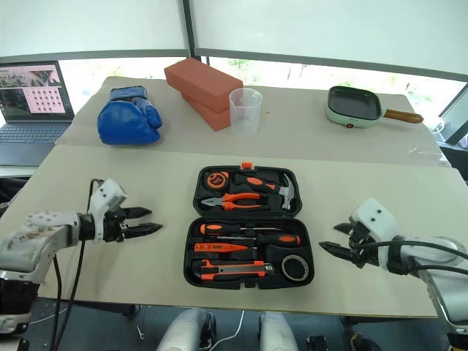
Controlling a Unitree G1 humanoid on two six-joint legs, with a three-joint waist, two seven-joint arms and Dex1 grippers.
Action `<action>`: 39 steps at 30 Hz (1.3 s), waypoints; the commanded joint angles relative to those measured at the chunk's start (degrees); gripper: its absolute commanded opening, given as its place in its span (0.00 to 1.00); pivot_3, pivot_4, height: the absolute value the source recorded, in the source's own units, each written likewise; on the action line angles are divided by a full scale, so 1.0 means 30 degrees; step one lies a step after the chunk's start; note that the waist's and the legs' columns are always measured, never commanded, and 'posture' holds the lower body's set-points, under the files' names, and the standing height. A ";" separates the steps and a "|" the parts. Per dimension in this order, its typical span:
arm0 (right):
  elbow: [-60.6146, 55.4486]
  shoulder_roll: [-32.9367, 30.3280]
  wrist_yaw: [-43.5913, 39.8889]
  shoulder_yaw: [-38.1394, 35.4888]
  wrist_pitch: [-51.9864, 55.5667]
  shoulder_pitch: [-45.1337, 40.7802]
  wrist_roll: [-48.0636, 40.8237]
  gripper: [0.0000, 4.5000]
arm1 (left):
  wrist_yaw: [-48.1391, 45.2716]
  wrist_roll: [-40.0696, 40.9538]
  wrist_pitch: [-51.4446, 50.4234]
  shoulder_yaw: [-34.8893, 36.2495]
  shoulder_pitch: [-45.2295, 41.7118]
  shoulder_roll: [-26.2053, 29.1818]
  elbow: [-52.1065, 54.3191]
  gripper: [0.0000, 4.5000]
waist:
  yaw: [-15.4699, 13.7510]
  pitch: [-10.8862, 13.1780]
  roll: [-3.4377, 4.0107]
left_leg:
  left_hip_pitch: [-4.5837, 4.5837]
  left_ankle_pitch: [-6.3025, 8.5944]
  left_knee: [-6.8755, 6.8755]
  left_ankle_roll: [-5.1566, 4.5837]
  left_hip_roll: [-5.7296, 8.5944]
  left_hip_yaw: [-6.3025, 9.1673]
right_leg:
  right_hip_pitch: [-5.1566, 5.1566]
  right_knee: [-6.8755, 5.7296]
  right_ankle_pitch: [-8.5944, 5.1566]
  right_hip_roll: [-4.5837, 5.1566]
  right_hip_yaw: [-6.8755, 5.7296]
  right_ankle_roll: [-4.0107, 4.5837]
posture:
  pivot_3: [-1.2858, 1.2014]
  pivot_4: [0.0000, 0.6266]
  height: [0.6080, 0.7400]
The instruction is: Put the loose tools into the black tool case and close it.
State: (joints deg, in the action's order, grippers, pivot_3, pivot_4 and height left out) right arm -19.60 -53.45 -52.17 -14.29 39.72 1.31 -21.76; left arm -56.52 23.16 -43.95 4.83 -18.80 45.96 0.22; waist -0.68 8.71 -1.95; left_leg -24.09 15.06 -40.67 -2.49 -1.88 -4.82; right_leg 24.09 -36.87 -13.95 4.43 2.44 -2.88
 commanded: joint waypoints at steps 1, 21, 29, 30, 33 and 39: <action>0.2241 0.0381 0.0442 -0.0035 0.1067 -0.3221 -0.0802 0.99 | 0.1030 0.1722 -0.3071 0.0692 -0.3178 -0.1023 -0.0470 1.00 | -0.0008 0.0004 -0.0008 | -0.0012 -0.0006 -0.0021 0.0002 0.0015 0.0001 | 0.0002 -0.0002 0.0009 -0.0003 -0.0002 -0.0009 | 0.52 0.24 0.99; 1.2508 0.5636 0.3545 0.2880 0.6225 -1.4612 -0.0740 0.94 | 0.4345 0.0495 -0.4068 -0.1447 -0.8424 -0.5759 -0.5579 0.94 | 0.0319 0.0004 -0.0005 | -0.0067 -0.0017 0.0006 0.0022 0.0036 0.0005 | 0.0062 -0.0047 0.0018 0.0001 0.0002 -0.0003 | 0.52 0.24 0.99; 1.0265 0.4726 0.2542 0.3595 0.7211 -1.3516 -0.1121 0.79 | 0.4106 0.1215 -0.5803 -0.1320 -0.7691 -0.5117 -0.3539 0.78 | 0.0329 0.0005 -0.0003 | -0.0074 -0.0016 0.0010 0.0022 0.0026 0.0008 | 0.0066 -0.0064 0.0019 0.0006 -0.0002 -0.0005 | 0.52 0.24 0.99; 0.9835 0.4581 0.2457 0.3602 0.7409 -1.3256 -0.1228 0.79 | 0.4010 0.1376 -0.6085 -0.1252 -0.7518 -0.4963 -0.3133 0.78 | 0.0358 0.0005 -0.0003 | -0.0078 -0.0015 0.0011 0.0022 0.0026 0.0008 | 0.0067 -0.0067 0.0019 0.0006 -0.0002 -0.0005 | 0.52 0.24 0.99; 0.8793 0.4299 0.2275 0.3689 0.7843 -1.2479 -0.1472 0.79 | 0.4085 0.1912 -0.7135 -0.1015 -0.7065 -0.4741 -0.2229 0.78 | 0.0439 0.0004 -0.0002 | -0.0074 -0.0014 0.0018 0.0021 0.0011 0.0012 | 0.0066 -0.0067 0.0019 0.0008 0.0001 -0.0005 | 0.52 0.24 0.99; 0.8762 0.4630 0.2632 0.3890 0.7601 -1.2147 -0.1243 0.79 | 0.4568 0.1925 -0.7940 -0.1399 -0.6473 -0.4775 -0.1616 0.78 | 0.0455 0.0005 -0.0003 | -0.0062 -0.0015 0.0018 0.0022 0.0018 0.0012 | 0.0067 -0.0032 0.0019 0.0009 0.0007 -0.0005 | 0.52 0.24 0.99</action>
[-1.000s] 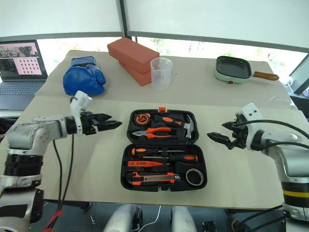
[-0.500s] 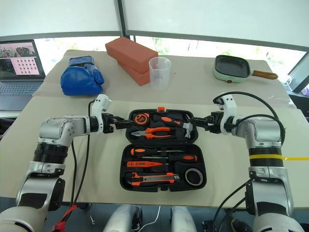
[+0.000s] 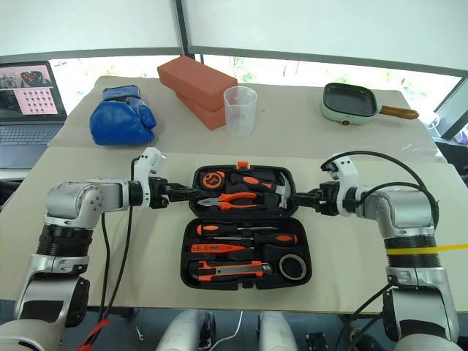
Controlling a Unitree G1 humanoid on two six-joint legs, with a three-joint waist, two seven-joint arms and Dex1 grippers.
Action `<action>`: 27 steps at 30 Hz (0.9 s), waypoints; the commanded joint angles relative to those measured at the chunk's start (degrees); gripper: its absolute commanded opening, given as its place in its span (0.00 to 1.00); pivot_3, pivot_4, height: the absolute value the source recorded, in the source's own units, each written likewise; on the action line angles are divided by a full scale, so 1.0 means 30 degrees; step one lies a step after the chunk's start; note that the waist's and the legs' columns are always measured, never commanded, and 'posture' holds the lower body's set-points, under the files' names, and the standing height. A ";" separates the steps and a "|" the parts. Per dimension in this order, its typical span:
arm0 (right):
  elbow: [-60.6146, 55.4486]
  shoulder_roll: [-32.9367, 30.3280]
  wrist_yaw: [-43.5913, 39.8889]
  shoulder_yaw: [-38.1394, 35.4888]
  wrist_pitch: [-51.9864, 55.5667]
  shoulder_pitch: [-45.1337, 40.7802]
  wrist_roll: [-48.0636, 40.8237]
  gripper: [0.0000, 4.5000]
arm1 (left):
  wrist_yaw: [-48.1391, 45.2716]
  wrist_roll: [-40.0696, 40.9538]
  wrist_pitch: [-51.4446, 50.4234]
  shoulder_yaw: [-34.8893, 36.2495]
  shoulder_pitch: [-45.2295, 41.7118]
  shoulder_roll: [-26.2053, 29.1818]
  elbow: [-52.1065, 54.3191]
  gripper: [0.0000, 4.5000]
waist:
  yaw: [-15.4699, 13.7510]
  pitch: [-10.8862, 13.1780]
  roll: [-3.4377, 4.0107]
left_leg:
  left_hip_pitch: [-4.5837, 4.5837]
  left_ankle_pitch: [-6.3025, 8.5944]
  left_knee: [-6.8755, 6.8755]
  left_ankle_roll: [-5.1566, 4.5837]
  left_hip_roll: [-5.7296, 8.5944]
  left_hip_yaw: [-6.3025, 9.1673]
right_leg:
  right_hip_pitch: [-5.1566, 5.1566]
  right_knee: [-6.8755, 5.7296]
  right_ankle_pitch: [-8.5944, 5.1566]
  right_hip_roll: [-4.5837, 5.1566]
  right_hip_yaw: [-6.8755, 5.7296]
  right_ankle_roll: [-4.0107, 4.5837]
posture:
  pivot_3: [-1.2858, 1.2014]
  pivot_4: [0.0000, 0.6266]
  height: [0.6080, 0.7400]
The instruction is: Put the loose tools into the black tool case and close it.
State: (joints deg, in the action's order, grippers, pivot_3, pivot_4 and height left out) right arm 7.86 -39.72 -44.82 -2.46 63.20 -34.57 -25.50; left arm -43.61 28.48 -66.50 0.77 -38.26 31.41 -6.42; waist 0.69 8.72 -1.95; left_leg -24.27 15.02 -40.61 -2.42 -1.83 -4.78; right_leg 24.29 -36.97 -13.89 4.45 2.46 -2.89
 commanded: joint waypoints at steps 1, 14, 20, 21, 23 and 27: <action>-0.0390 0.0092 0.0220 0.0004 -0.0250 -0.0210 0.0039 0.79 | 0.0315 0.0183 -0.0525 -0.0035 0.0021 0.0091 0.0620 0.78 | -0.0005 0.0000 -0.0001 | 0.0001 0.0000 0.0000 0.0000 0.0001 0.0001 | 0.0000 -0.0001 0.0000 -0.0002 -0.0001 0.0000 | 0.52 0.24 0.99; -0.0468 0.0071 -0.0091 0.0641 -0.0583 -0.0304 0.0202 0.35 | 0.0732 0.0260 -0.1136 0.0065 -0.0047 0.0035 0.0164 0.32 | -0.0005 -0.0001 0.0000 | 0.0005 0.0000 0.0000 0.0000 0.0001 0.0001 | -0.0005 0.0008 0.0000 -0.0001 -0.0002 0.0001 | 0.52 0.24 0.99; -0.0855 -0.0003 -0.0266 0.0684 -0.0591 -0.0294 0.0125 0.01 | 0.0853 0.0525 -0.1271 0.0288 0.0188 0.0057 0.0428 0.00 | -0.0013 -0.0005 0.0005 | 0.0043 -0.0004 0.0000 0.0006 -0.0001 0.0003 | -0.0041 0.0003 0.0000 0.0000 -0.0002 0.0002 | 0.52 0.24 0.99; -0.0996 -0.0027 -0.0324 0.0700 -0.0634 -0.0254 0.0095 0.01 | 0.0849 0.0625 -0.1354 0.0364 0.0222 0.0045 0.0524 0.00 | -0.0012 -0.0005 0.0005 | 0.0043 -0.0005 0.0000 0.0008 0.0001 0.0003 | -0.0039 -0.0001 0.0001 0.0002 0.0002 0.0002 | 0.52 0.24 0.99; -0.1213 -0.0042 -0.0367 0.0696 -0.0656 -0.0202 0.0046 0.01 | 0.0851 0.0813 -0.1468 0.0478 0.0262 0.0027 0.0678 0.00 | -0.0007 -0.0005 0.0005 | 0.0041 -0.0006 0.0000 0.0009 -0.0001 0.0004 | -0.0030 -0.0005 0.0000 0.0000 0.0002 0.0003 | 0.52 0.24 0.99; -0.2633 0.0253 -0.0257 0.0060 -0.1137 -0.0167 -0.0377 0.01 | 0.0598 0.1300 -0.1008 0.0650 0.0542 -0.0008 0.1779 0.00 | 0.0004 -0.0004 0.0005 | 0.0032 -0.0005 0.0001 0.0009 -0.0003 0.0004 | -0.0017 -0.0006 0.0001 0.0000 0.0005 0.0003 | 0.52 0.24 0.99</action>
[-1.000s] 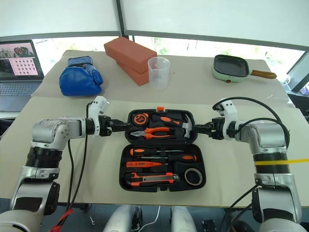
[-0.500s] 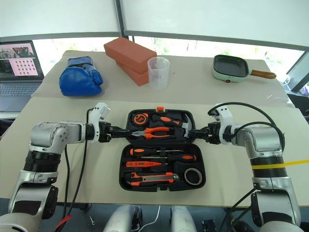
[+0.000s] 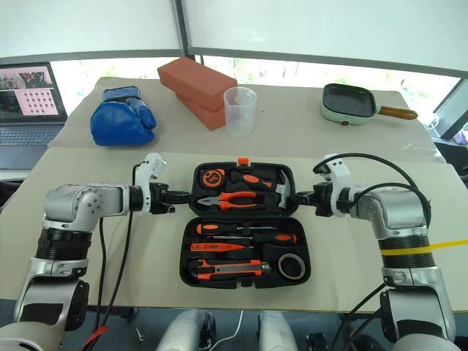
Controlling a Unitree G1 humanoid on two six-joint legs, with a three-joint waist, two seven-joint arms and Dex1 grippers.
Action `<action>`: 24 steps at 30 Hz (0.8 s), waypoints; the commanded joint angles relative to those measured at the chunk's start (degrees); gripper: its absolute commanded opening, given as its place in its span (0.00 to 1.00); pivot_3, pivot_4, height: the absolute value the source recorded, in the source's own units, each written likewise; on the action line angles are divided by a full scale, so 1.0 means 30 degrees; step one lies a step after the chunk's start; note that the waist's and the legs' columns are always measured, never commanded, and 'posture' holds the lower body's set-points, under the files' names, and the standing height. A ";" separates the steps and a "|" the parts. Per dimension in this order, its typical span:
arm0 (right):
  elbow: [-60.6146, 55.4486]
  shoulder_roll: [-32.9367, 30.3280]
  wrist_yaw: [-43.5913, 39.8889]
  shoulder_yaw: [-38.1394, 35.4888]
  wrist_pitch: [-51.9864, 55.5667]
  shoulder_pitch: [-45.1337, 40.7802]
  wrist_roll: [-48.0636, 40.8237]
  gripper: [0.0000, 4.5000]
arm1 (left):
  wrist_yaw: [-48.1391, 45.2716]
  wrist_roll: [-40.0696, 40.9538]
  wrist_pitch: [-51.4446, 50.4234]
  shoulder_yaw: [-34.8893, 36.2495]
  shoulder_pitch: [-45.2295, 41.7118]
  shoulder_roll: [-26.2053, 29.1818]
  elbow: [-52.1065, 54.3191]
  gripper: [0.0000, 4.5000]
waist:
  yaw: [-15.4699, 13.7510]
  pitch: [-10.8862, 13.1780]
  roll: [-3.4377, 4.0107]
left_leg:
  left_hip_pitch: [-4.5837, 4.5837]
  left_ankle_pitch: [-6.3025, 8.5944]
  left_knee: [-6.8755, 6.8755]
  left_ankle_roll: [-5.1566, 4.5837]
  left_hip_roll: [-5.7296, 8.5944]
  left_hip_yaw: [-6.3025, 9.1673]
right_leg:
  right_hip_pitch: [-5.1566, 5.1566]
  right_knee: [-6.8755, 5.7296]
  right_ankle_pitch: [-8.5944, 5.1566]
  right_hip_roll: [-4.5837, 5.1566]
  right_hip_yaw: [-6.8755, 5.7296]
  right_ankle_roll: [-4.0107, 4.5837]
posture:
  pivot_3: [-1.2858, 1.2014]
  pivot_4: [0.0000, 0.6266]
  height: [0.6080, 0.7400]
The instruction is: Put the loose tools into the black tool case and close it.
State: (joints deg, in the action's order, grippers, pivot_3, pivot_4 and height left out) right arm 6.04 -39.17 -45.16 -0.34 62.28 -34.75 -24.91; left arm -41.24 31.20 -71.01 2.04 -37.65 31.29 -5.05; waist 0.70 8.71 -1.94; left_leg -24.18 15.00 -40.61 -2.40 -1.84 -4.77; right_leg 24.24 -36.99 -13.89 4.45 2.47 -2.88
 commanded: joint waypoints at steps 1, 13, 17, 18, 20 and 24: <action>-0.2473 0.0141 -0.0125 -0.0792 -0.1160 -0.0085 -0.0635 0.01 | -0.0236 0.0440 0.0815 0.0248 0.0432 0.0014 0.1657 0.00 | 0.0002 0.0002 0.0002 | -0.0005 0.0000 0.0000 0.0000 0.0000 0.0000 | 0.0007 -0.0001 0.0000 -0.0001 0.0000 0.0000 | 0.52 0.24 0.99; -0.5503 0.0626 0.2179 -0.0859 -0.8479 0.2981 0.2784 0.01 | 0.1755 -0.3445 1.1674 -0.0420 0.4169 -0.2196 0.5492 0.00 | -0.0246 0.0017 0.0013 | -0.0040 -0.0012 0.0108 0.0021 0.0018 -0.0012 | 0.0050 0.0069 0.0004 0.0040 0.0007 0.0005 | 0.52 0.24 0.99; -0.6133 0.0563 0.2707 -0.0936 -1.2269 0.5539 0.4418 0.01 | 0.2565 -0.6172 1.6515 -0.1160 0.5520 -0.2031 0.5508 0.00 | -0.0299 0.0017 0.0014 | -0.0034 -0.0014 0.0144 0.0023 0.0017 -0.0019 | 0.0053 0.0091 0.0004 0.0038 0.0007 0.0007 | 0.52 0.24 0.99; -0.6126 0.0417 0.2927 -0.0821 -1.3833 0.6528 0.5240 0.01 | 0.2910 -0.6803 1.7536 -0.1249 0.5922 -0.2006 0.5550 0.00 | -0.0327 0.0017 0.0014 | -0.0033 -0.0014 0.0148 0.0023 0.0013 -0.0019 | 0.0050 0.0098 0.0004 0.0035 0.0006 0.0007 | 0.52 0.24 0.99; -0.5922 0.0343 0.3436 -0.0737 -1.5862 0.7883 0.6279 0.01 | 0.3301 -0.7635 1.9101 -0.1344 0.6551 -0.1946 0.5549 0.00 | -0.0373 0.0016 0.0015 | -0.0013 -0.0013 0.0171 0.0022 0.0014 -0.0023 | 0.0036 0.0108 0.0003 0.0038 0.0008 0.0007 | 0.52 0.24 0.99; -0.5561 0.0710 0.4262 -0.1148 -1.8563 0.9336 0.6899 0.01 | 0.3639 -0.8603 2.1214 -0.1225 0.7580 -0.1724 0.5471 0.00 | -0.0386 0.0015 0.0015 | 0.0020 -0.0015 0.0178 0.0023 0.0011 -0.0025 | 0.0003 0.0119 0.0003 0.0037 0.0009 0.0008 | 0.52 0.24 0.99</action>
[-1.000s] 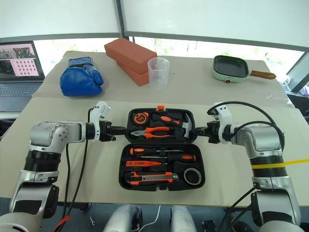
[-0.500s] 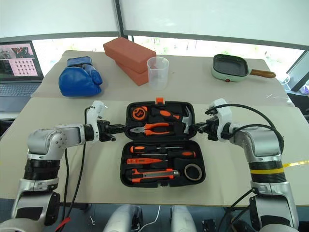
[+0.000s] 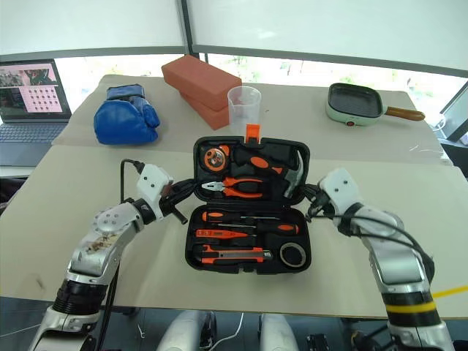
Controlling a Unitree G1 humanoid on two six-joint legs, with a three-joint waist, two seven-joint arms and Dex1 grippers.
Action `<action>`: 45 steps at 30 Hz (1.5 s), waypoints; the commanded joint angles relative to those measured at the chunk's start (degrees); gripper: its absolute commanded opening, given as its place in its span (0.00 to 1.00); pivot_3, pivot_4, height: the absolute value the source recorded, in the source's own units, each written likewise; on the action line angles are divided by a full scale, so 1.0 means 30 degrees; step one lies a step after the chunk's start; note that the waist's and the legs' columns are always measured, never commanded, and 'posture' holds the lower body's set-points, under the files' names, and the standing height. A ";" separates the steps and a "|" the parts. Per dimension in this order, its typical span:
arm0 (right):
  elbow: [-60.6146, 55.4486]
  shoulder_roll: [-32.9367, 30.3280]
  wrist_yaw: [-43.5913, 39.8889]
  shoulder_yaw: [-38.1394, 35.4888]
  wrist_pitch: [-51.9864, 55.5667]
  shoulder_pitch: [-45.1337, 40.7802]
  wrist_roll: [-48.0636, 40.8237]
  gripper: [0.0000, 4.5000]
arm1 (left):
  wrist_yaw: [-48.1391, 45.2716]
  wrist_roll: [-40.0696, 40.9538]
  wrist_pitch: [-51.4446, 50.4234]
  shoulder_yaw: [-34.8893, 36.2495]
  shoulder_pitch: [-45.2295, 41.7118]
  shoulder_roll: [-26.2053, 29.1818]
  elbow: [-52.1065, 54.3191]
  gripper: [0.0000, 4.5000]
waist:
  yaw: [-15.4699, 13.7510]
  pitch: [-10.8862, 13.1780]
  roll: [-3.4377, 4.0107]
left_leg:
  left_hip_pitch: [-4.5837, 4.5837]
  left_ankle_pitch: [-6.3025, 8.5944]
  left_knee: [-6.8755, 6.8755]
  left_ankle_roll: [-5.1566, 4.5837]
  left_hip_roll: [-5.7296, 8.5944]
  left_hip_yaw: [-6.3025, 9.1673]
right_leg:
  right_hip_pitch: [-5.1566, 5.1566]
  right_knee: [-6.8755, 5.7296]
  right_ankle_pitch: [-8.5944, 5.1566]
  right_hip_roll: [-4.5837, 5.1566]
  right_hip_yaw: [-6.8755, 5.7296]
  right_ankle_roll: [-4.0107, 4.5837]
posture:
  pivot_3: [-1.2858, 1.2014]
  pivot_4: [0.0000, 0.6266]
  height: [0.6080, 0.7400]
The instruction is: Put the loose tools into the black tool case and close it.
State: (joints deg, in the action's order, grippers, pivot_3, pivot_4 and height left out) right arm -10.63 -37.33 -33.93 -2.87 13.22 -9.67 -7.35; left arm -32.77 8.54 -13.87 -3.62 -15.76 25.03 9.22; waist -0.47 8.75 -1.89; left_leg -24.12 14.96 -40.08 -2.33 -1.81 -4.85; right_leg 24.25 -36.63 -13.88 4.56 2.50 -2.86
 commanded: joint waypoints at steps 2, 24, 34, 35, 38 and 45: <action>0.0125 0.0169 0.0831 -0.0409 -0.3664 0.1747 0.1399 0.01 | 0.1180 -0.1728 0.3491 0.0919 0.0750 0.0523 0.0609 0.00 | 0.0018 -0.0001 0.0001 | 0.0023 0.0000 0.0001 0.0001 -0.0009 0.0001 | -0.0021 -0.0003 -0.0002 -0.0011 0.0000 0.0004 | 0.52 0.24 0.99; -0.6947 -0.4379 -0.5545 -0.5406 -0.5908 1.5043 -0.3855 0.67 | -0.2499 0.7630 -0.7759 1.0856 1.0562 0.5602 0.9241 0.77 | 0.0396 -0.0015 -0.0007 | 0.0417 -0.0002 0.0133 0.0032 -0.0135 -0.0050 | -0.0307 -0.0024 -0.0091 -0.0016 -0.0013 0.0124 | 0.52 0.24 0.99; -0.7548 -0.5400 -0.7834 -0.0753 -0.2678 1.2073 -0.3670 0.07 | -0.7944 0.1630 -0.0948 0.1214 -0.1734 0.7231 -0.4598 0.21 | -0.0206 -0.0032 -0.0132 | 0.0572 0.0023 0.0122 0.0121 -0.0082 -0.0065 | -0.0398 0.0008 -0.0223 -0.0002 -0.0037 0.0319 | 0.52 0.24 0.99; -0.7468 -0.5293 -0.7844 -0.0406 -0.2497 1.1575 -0.3584 0.00 | -0.8173 0.1122 -0.0356 0.0477 -0.2703 0.6817 -0.5553 0.12 | -0.0186 -0.0035 -0.0138 | 0.0509 0.0006 0.0122 0.0080 -0.0077 -0.0067 | -0.0390 0.0003 -0.0185 -0.0013 -0.0030 0.0248 | 0.52 0.24 0.99; -0.7094 -0.4948 -0.7873 0.0411 -0.2078 0.9898 -0.3587 0.00 | -0.9169 0.0417 0.0492 -0.1166 -0.4151 0.5765 -0.6663 0.02 | -0.0060 -0.0037 -0.0142 | 0.0380 0.0009 0.0111 0.0079 -0.0040 -0.0042 | -0.0295 -0.0008 -0.0118 -0.0057 -0.0040 0.0139 | 0.52 0.24 0.99; -0.5135 -0.3615 -0.6649 0.0328 -0.0080 0.5713 -0.3874 0.00 | -1.0565 0.0360 0.0117 -0.2577 -0.4396 0.4731 -0.5577 0.02 | 0.0125 -0.0032 -0.0153 | 0.0188 0.0033 0.0088 0.0088 -0.0044 -0.0033 | -0.0100 -0.0042 -0.0136 -0.0075 -0.0024 0.0123 | 0.52 0.24 0.99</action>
State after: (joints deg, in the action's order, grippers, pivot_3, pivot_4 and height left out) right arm -26.74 -49.26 -56.56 -0.25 12.48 10.69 -18.46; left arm -60.88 7.81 -13.20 -10.08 -28.82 39.49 -11.94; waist -0.10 8.66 -2.35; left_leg -23.61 15.05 -39.84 -2.06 -1.92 -4.95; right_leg 24.03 -36.83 -14.28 4.36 2.44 -2.50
